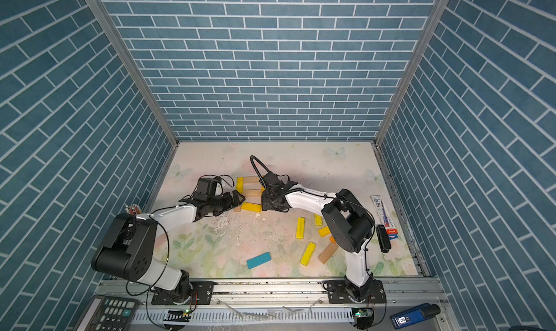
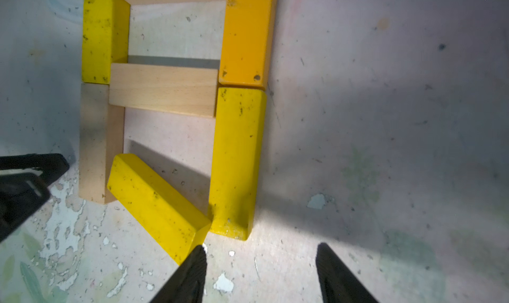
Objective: Assemble the number 8 with building blocks
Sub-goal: Assemble the building block at the center of the board.
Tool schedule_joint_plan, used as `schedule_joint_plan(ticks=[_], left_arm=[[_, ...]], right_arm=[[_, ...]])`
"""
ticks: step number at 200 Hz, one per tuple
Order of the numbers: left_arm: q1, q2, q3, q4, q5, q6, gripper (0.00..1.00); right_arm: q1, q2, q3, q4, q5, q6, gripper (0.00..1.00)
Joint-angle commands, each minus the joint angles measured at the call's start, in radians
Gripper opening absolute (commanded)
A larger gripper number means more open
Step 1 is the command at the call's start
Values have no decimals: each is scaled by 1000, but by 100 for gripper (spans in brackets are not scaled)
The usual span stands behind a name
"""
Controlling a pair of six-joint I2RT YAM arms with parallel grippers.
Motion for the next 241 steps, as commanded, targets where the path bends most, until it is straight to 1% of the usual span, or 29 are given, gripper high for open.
schedule_joint_plan(ticks=[1,241], left_arm=[[6,14,18,22,14,8,100],[6,15,8,42,37,7,100]], right_arm=[[-2,26,27,-11,-10,45,65],[-2,96,78,1,-44,51,65]])
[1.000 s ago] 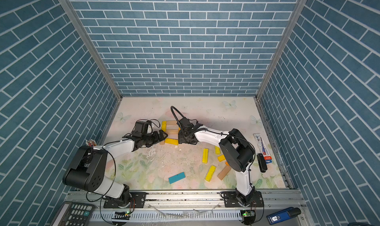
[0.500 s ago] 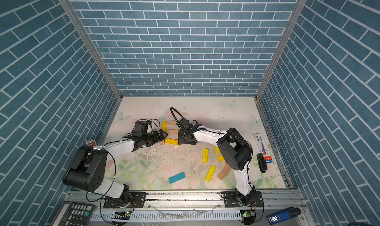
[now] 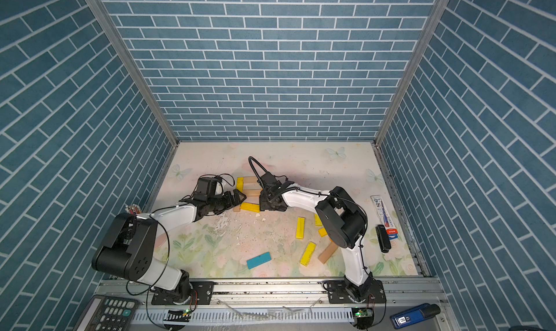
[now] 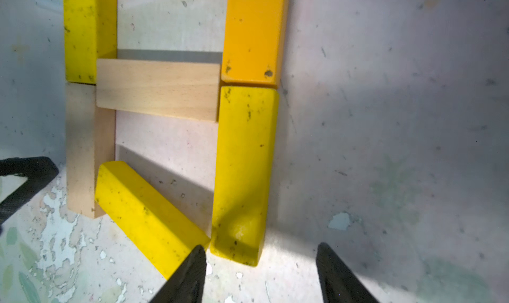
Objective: Assemble the number 8 with building blocks
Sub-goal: Assemble the building block at the center of the board.
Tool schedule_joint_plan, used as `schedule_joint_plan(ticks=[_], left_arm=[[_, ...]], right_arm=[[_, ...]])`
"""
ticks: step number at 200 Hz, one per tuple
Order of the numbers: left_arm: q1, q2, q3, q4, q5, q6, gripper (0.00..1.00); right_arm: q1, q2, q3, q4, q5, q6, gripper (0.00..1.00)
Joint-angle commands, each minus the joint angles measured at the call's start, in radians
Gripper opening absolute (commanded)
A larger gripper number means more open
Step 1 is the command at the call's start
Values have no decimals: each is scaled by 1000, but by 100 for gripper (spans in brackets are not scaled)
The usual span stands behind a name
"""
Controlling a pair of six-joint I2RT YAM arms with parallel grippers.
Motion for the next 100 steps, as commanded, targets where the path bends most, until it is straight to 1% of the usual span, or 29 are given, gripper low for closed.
schedule_joint_plan(ticks=[1,56,82,100], left_arm=[[6,11,8,6,8,7,100],[6,10,5,9,18,6,99],[6,7,1,3,15,8,100],[6,3,-1,-2,12,9,100]], right_arm=[[-1,23,36,-8,-7,35,65],[2,23,40,-12,2,33,66],[5,5,8,24,-44,16,66],[19,-15,-19,29,-34,-6,68]])
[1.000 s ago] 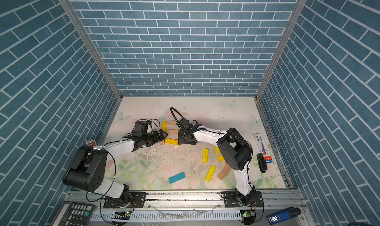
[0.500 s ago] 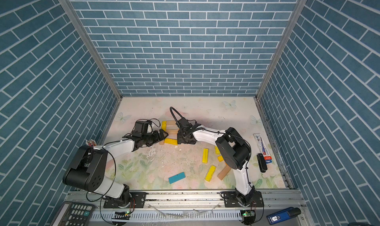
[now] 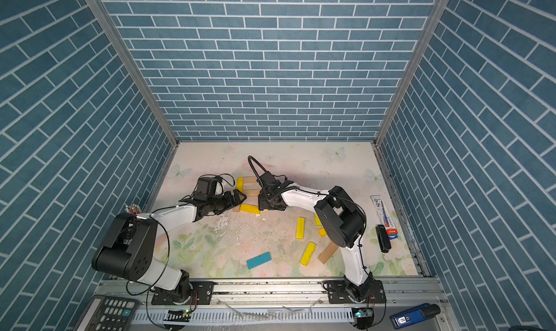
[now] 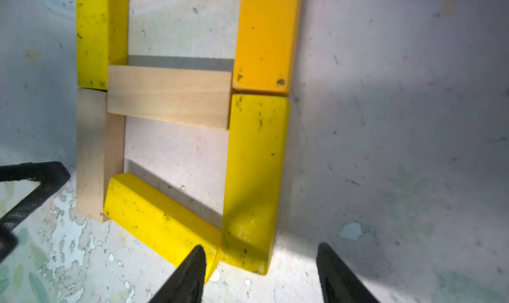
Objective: Assemble the number 8 with building blocks
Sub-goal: Assemble the building block at the center of the board.
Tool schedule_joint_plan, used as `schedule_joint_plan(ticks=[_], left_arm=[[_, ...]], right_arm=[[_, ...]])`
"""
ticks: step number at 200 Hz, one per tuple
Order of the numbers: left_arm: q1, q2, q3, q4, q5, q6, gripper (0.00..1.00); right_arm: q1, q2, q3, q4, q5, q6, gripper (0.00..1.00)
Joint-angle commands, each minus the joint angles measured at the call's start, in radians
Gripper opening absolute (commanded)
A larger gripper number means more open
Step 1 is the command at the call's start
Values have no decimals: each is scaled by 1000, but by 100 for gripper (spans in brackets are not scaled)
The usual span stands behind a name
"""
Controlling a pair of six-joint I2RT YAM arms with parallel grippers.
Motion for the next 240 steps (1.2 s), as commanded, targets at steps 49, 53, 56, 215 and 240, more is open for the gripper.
schedule_joint_plan(ticks=[49,53,56,215,240], left_arm=[[6,1,-7,0,-4,4,100],[6,1,-7,-1,-4,4,99],[6,0,-7,-1,-5,4,99],[6,-2,-13,-1,-12,5,100],[6,1,-12,-2,-14,5,100]], right_arm=[[50,-45,-73,16,6,-24,73],[53,-44,-75,14,9,-24,73],[53,-42,-76,13,12,-24,73],[90,14,-45,-96,117,-61,74],[90,22,-32,-105,128,-61,73]])
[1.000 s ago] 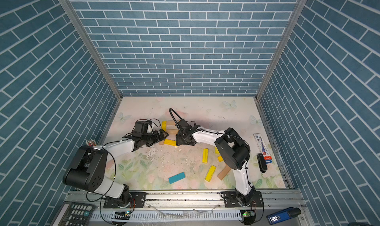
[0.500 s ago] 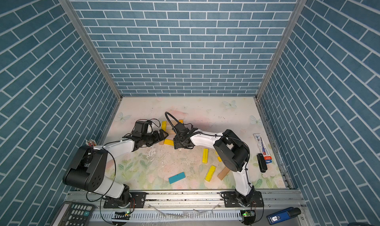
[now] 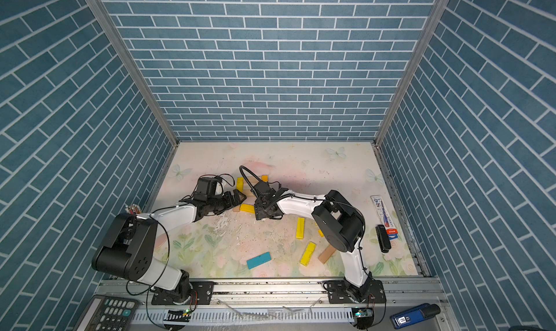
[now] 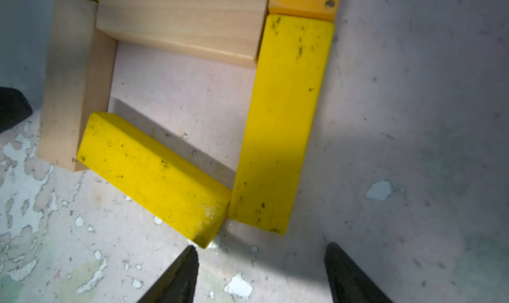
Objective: Assemble the number 8 with building blocks
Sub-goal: Assemble the building block at the center of the board.
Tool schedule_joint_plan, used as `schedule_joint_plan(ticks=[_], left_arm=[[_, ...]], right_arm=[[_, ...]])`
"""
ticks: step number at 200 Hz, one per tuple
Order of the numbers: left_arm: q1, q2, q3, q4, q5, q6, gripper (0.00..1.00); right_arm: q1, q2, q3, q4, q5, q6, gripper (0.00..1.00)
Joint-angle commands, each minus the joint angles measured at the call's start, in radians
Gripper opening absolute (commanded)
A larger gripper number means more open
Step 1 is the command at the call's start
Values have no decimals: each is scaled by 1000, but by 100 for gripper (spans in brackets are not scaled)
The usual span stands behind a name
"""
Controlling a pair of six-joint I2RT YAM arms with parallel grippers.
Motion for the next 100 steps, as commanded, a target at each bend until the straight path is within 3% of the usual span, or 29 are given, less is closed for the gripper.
schedule_joint_plan(ticks=[1,100], left_arm=[[6,1,-11,-1,-9,5,100],[6,4,-15,5,1,7,100]], right_arm=[[4,40,15,-78,28,-5,73],[2,61,49,-76,39,16,69]])
